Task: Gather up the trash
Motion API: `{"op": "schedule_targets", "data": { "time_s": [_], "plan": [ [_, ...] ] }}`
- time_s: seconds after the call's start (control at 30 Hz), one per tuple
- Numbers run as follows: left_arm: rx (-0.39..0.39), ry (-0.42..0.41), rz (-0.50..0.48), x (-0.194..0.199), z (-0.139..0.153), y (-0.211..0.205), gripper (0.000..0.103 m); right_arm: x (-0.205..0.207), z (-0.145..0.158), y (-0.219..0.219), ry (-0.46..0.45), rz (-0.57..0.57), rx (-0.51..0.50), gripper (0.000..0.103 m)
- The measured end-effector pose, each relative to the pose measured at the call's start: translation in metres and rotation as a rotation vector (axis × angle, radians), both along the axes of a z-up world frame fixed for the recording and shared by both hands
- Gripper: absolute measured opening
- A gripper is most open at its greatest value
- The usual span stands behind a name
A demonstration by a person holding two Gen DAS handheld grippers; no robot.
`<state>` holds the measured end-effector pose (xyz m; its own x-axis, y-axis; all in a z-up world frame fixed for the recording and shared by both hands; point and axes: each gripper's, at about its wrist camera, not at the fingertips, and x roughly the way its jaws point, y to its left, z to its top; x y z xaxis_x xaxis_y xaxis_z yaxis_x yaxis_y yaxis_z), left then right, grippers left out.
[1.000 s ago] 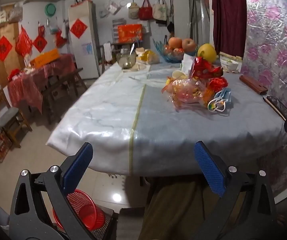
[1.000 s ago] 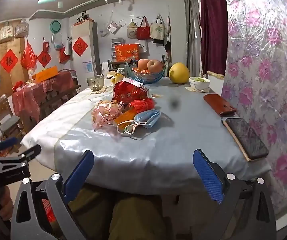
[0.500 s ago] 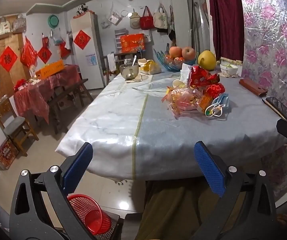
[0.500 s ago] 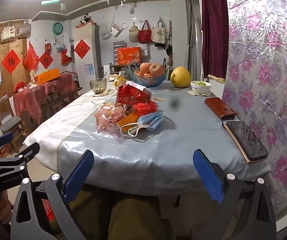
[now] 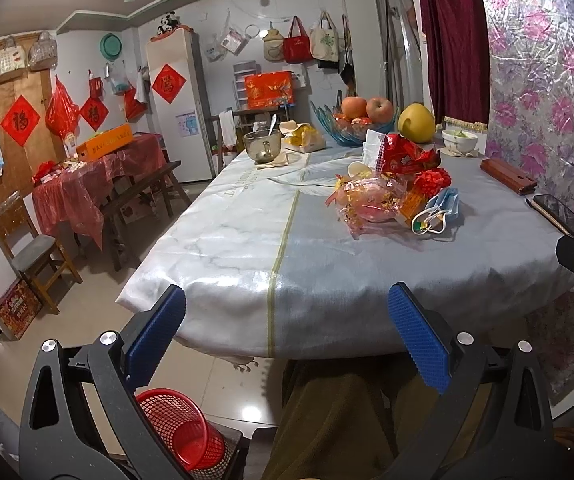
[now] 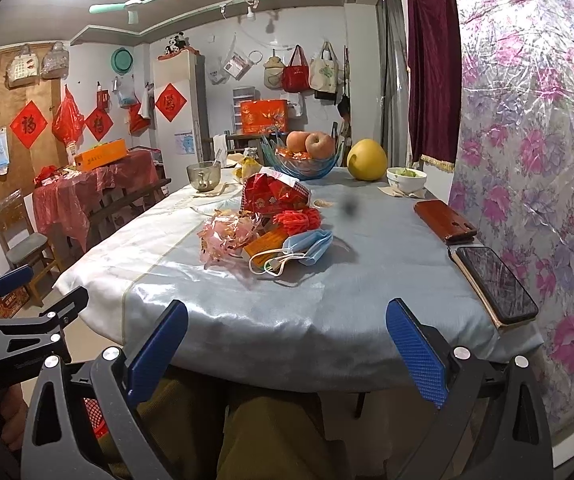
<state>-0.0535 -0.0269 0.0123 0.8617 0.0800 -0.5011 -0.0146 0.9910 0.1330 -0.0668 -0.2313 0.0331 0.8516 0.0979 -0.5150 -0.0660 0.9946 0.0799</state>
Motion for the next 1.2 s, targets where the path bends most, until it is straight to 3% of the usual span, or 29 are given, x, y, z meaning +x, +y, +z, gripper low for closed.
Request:
{"op": "schedule_targets", "data": {
  "time_s": [1.2],
  "plan": [
    [0.0,0.0,0.001,-0.002,-0.0005,0.0033,0.097,-0.0002,-0.0002,0.0026,-0.002,0.01,0.002,0.098]
  ]
}}
